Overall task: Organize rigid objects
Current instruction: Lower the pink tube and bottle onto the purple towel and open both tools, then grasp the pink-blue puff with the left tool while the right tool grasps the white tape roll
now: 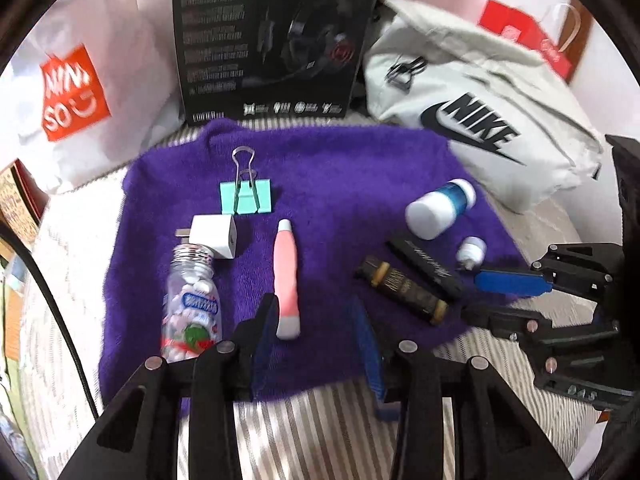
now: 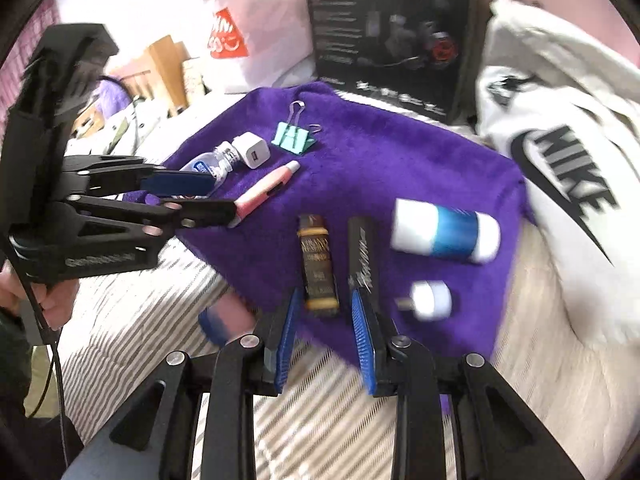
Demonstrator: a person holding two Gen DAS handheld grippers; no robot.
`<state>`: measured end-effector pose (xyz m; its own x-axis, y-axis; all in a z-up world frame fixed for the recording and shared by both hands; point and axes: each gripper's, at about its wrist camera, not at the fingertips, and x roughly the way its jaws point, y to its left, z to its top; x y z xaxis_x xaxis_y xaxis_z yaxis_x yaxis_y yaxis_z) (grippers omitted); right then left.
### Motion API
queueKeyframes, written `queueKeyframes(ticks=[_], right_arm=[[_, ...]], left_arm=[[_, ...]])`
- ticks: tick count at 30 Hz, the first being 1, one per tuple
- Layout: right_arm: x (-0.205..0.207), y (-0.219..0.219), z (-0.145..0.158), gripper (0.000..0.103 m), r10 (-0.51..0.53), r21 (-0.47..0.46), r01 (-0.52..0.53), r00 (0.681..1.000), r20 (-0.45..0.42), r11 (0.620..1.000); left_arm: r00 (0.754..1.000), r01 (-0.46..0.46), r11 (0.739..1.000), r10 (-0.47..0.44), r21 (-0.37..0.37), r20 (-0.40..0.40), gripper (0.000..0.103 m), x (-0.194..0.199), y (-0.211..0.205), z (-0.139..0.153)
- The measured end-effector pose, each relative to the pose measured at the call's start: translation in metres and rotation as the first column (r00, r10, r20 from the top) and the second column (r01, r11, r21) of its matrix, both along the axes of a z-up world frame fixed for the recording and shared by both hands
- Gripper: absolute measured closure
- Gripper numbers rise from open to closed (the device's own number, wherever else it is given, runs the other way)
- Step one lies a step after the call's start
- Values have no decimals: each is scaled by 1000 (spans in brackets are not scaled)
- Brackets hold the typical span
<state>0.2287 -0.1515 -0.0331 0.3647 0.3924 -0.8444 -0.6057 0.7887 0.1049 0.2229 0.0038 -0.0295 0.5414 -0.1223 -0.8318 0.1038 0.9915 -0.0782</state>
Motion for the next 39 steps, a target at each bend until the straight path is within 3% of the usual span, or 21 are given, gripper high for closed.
queueKeyframes(ticks=[4, 8, 18, 28, 36, 39], right_arm=[[-29, -27, 5, 75, -92, 30, 92, 996, -6, 995], [-56, -49, 2, 74, -175, 51, 176, 984, -21, 983], [-120, -91, -11, 74, -290, 83, 298, 952, -97, 951], [-141, -110, -21, 74, -324, 78, 336, 937, -131, 939], [-136, -96, -25, 74, -292, 73, 304, 946, -141, 950], [-136, -89, -28, 74, -276, 70, 288, 950, -147, 955]], left_arm=[[999, 25, 1000, -24, -17, 37, 66, -35, -10, 15], [998, 56, 998, -56, 0, 28, 66, -63, -22, 5], [997, 71, 997, -70, 38, -28, 66, -67, -50, -36], [996, 71, 995, -67, 64, -58, 66, -56, -71, -50], [999, 30, 993, -26, 111, -39, 58, -48, -81, -52], [999, 32, 993, -30, 115, -22, 68, -51, -80, -51]])
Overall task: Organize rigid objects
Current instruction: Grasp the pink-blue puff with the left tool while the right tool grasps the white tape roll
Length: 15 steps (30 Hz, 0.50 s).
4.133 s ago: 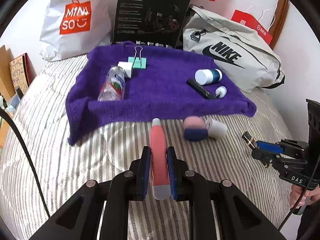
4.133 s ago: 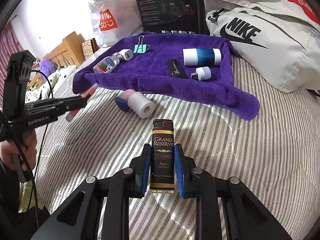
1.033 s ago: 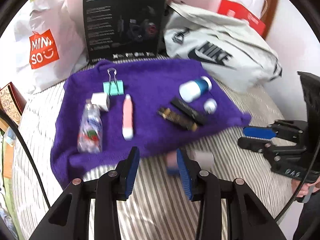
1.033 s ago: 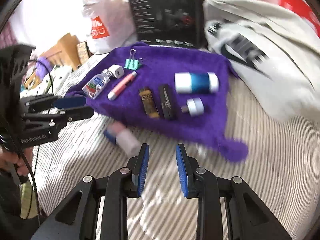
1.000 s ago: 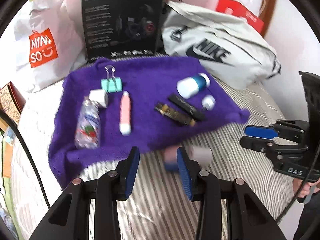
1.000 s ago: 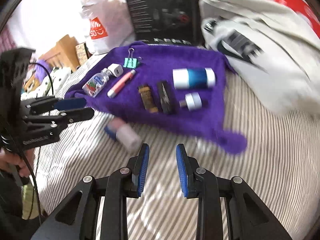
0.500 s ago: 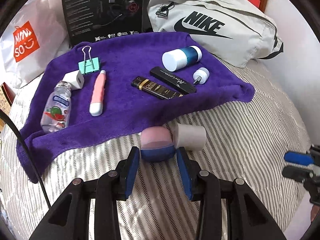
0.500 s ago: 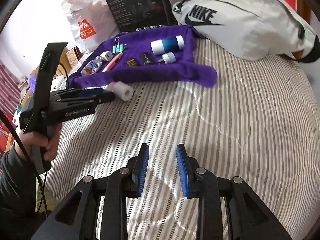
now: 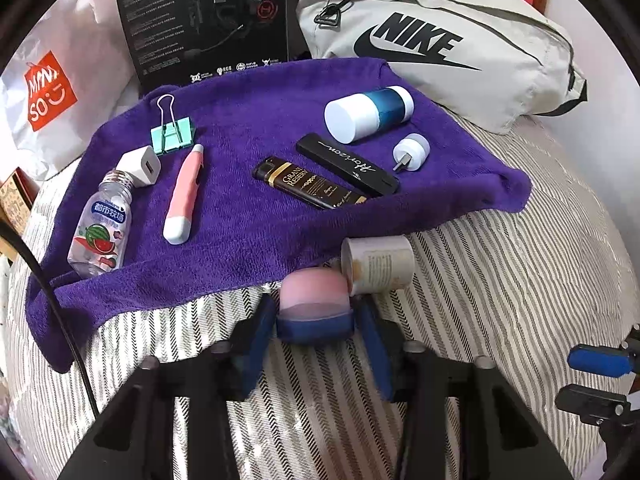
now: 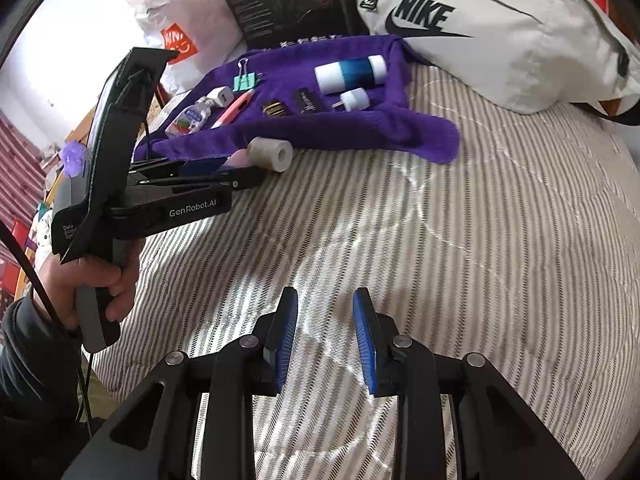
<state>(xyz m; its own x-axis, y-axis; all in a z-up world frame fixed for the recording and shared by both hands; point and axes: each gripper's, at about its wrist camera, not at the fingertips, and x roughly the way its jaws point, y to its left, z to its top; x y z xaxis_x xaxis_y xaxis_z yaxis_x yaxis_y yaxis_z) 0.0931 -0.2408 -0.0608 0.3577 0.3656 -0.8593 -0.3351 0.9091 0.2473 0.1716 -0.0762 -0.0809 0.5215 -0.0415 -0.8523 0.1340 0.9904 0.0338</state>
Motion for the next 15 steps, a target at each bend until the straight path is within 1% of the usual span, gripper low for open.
queueKeyframes(ticks=[6, 11, 15], right_arm=[[10, 15, 1, 74, 27, 0, -27, 1000, 7, 1000], [25, 35, 6, 74, 44, 4, -44, 999, 30, 999], [41, 56, 6, 74, 17, 21, -18, 999, 42, 1000]], left_arm=[[999, -32, 998, 33, -50, 7, 68, -11, 23, 7], [997, -74, 995, 75, -62, 7, 68, -25, 49, 12], [994, -108, 991, 108, -77, -8, 68, -35, 69, 7]])
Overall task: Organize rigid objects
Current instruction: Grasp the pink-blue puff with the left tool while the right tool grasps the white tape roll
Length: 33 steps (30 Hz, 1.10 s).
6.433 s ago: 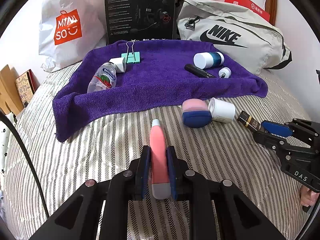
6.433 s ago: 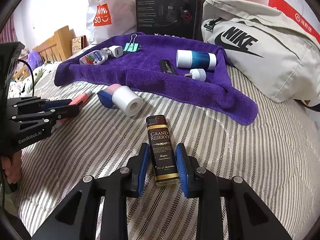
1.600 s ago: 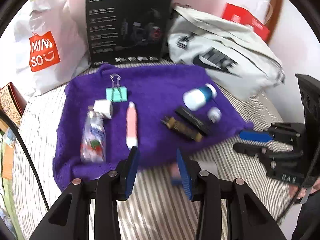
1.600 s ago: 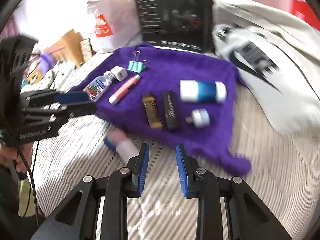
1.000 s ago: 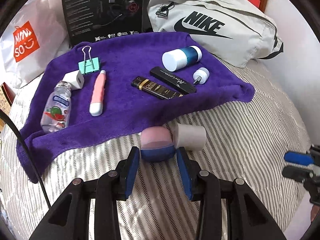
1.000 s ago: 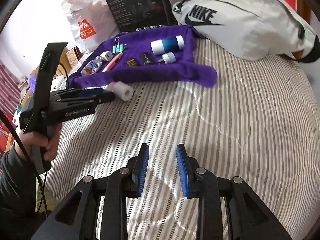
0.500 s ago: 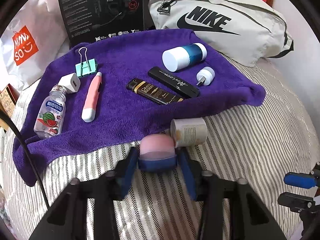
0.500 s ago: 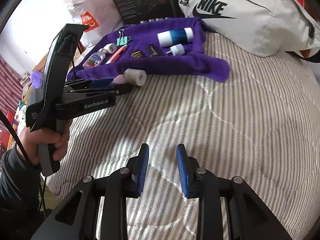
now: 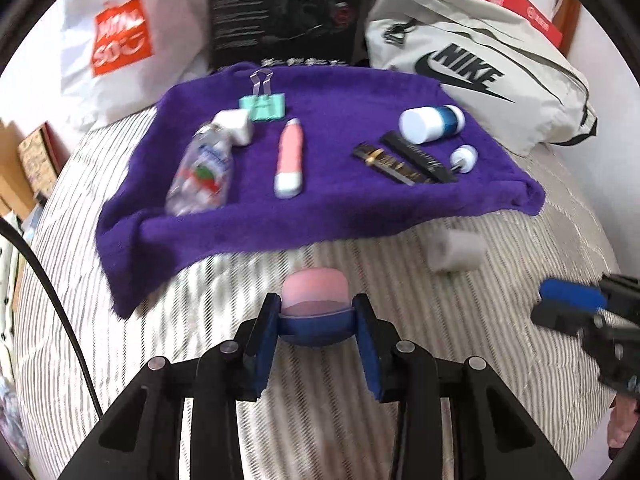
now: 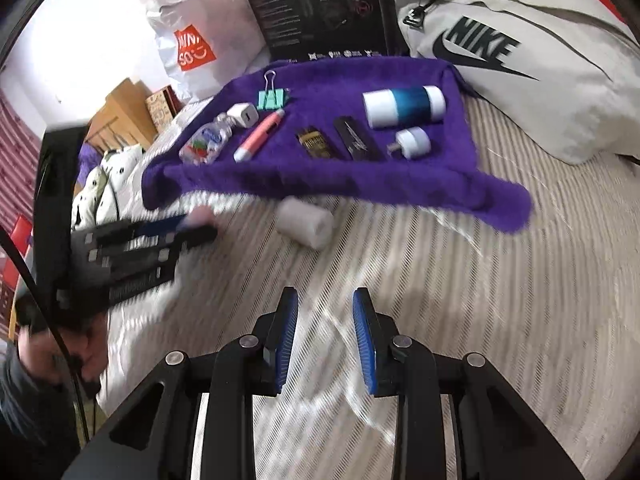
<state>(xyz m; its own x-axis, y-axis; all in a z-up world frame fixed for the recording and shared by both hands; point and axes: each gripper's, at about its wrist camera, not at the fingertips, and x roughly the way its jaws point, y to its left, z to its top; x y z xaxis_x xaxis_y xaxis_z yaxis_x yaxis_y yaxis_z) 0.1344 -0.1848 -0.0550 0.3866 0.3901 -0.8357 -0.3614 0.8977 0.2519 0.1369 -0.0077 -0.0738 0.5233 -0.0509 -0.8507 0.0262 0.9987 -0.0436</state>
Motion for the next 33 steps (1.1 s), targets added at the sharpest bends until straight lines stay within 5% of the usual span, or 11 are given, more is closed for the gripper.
queueKeyframes(ticks=[7, 12, 21, 28, 30, 33], right_arm=[[27, 32, -1, 73, -90, 48, 90, 996, 4, 995], [35, 49, -2, 64, -154, 13, 154, 987, 51, 988], [46, 56, -13, 62, -199, -202, 215, 975, 95, 956], [51, 51, -29, 63, -199, -171, 206, 978, 57, 963], [49, 51, -31, 74, -195, -154, 205, 978, 73, 967], [44, 47, -28, 75, -163, -128, 170, 985, 61, 977]], left_arm=[[1000, -29, 999, 28, -42, -15, 68, -14, 20, -8], [1000, -19, 998, 18, -60, -17, 68, -16, 25, -8], [1000, -13, 996, 12, -87, -16, 68, -16, 31, -7], [1000, -11, 996, 10, -85, -12, 68, -16, 30, -7], [1000, -10, 996, 9, -90, -11, 68, -17, 30, -7], [1000, -12, 996, 11, -89, -10, 68, -19, 32, -7]])
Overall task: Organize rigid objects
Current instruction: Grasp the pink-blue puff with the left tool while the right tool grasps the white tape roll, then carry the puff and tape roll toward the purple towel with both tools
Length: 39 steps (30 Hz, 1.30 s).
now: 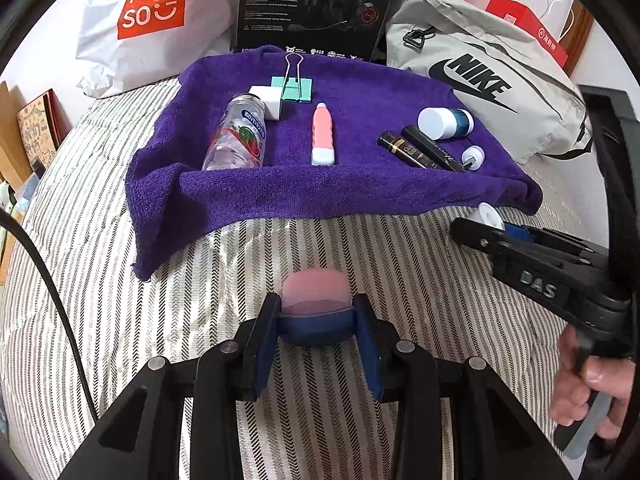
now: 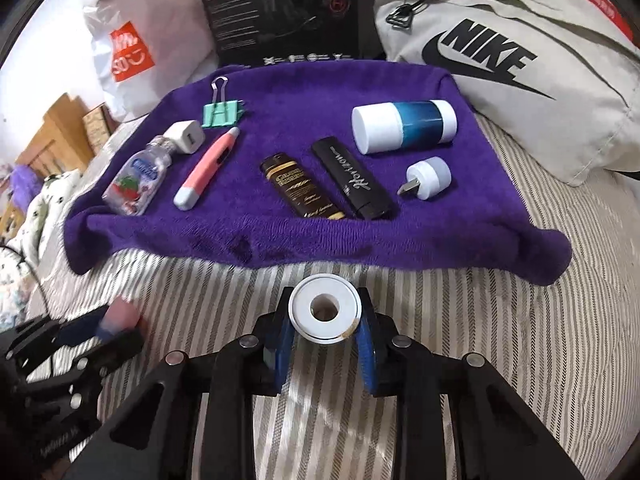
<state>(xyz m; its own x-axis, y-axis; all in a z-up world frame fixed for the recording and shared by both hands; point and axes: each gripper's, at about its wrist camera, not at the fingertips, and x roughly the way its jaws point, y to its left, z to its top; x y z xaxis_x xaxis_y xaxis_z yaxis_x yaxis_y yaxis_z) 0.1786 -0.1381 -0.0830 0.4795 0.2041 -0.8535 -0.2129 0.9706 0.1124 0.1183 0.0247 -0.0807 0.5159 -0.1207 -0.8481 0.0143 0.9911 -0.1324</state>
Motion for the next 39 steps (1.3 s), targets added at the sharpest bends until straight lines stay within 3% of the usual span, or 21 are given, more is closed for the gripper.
queueKeyframes(ticks=[12, 26, 39], right_arm=[[-40, -25, 20, 75, 74, 20, -75, 997, 23, 997], [-52, -46, 9, 75, 56, 35, -56, 998, -16, 998], [-49, -53, 27, 75, 62, 40, -63, 998, 26, 997]], left_arm=[[1000, -3, 1000, 3, -13, 4, 68, -1, 3, 0], [1000, 5, 1000, -4, -7, 24, 68, -7, 3, 14], [999, 6, 1000, -7, 13, 39, 68, 5, -4, 29]])
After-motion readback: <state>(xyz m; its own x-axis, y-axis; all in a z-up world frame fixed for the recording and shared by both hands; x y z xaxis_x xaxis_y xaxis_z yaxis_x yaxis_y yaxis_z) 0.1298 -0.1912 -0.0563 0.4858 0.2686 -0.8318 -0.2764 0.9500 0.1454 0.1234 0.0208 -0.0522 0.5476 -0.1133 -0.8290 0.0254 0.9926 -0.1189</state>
